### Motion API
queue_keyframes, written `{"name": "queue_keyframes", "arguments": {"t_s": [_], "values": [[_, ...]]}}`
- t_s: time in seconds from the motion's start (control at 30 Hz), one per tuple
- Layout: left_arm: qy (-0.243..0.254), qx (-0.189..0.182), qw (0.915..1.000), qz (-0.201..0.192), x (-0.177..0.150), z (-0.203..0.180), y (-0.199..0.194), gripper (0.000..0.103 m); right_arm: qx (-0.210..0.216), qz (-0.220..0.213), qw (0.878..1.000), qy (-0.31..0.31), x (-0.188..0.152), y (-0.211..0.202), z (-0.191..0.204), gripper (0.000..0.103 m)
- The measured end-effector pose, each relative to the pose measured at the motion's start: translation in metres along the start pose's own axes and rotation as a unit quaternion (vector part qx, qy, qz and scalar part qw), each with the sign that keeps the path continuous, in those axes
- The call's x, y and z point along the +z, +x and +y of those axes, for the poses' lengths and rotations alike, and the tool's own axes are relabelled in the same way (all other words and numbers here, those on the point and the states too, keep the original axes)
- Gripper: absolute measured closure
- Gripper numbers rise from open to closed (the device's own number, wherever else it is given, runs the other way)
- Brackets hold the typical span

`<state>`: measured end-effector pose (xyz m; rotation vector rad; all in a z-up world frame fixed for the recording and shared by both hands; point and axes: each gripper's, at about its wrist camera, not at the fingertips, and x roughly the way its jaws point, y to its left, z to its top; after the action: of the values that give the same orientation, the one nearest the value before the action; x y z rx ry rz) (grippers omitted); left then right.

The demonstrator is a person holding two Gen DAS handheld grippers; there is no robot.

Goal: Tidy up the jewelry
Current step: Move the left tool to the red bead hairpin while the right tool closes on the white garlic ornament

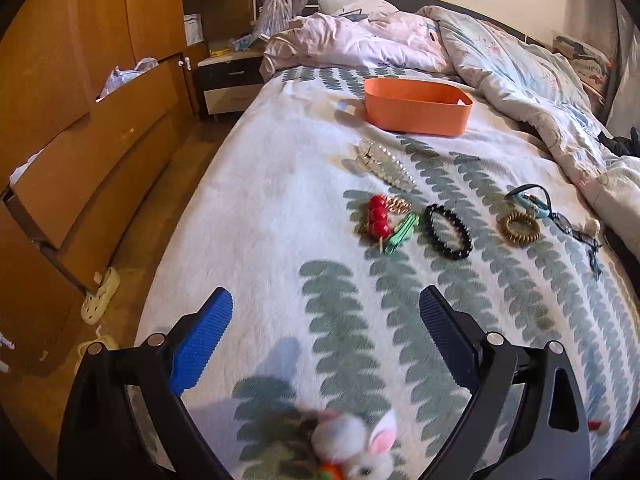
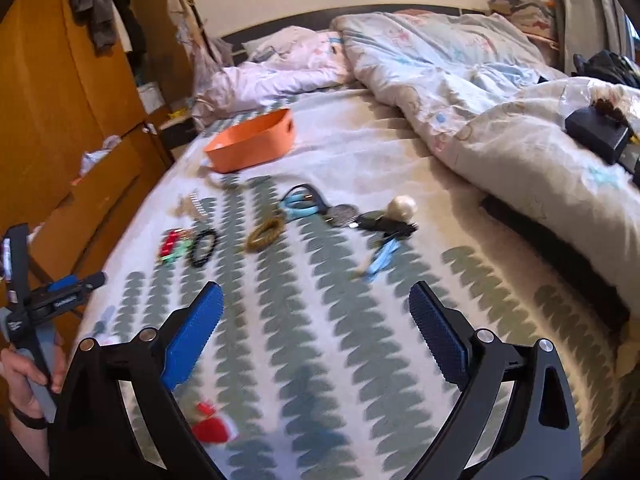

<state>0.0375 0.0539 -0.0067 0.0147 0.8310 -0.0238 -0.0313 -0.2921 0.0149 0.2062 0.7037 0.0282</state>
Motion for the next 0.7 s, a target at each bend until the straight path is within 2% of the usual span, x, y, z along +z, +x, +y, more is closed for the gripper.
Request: {"name": "queue_keyframes", "arguments": {"t_s": [0.07,0.3,0.53,0.7], "values": [[0.005,0.002,1.0000,0.003,0.008,-0.004,0.006,0.010,-0.017,0.006,1.000,0.000,0.011,0.011,-0.007,0.009],[0.025,0.016,0.9995,0.007,0.038,-0.018,0.028,0.010,-0.038,0.036,0.999,0.015,0.047,0.061,-0.027,0.009],[0.025,-0.001,0.9989,0.040,0.058,-0.022,0.064,0.010,-0.051,0.069,0.995,0.054,0.080,0.107,-0.052,0.020],[0.020,-0.014,0.9968,0.076,0.057,-0.019,0.090,0.010,-0.051,0.084,0.991,0.090,0.083,0.129,-0.066,0.022]]}}
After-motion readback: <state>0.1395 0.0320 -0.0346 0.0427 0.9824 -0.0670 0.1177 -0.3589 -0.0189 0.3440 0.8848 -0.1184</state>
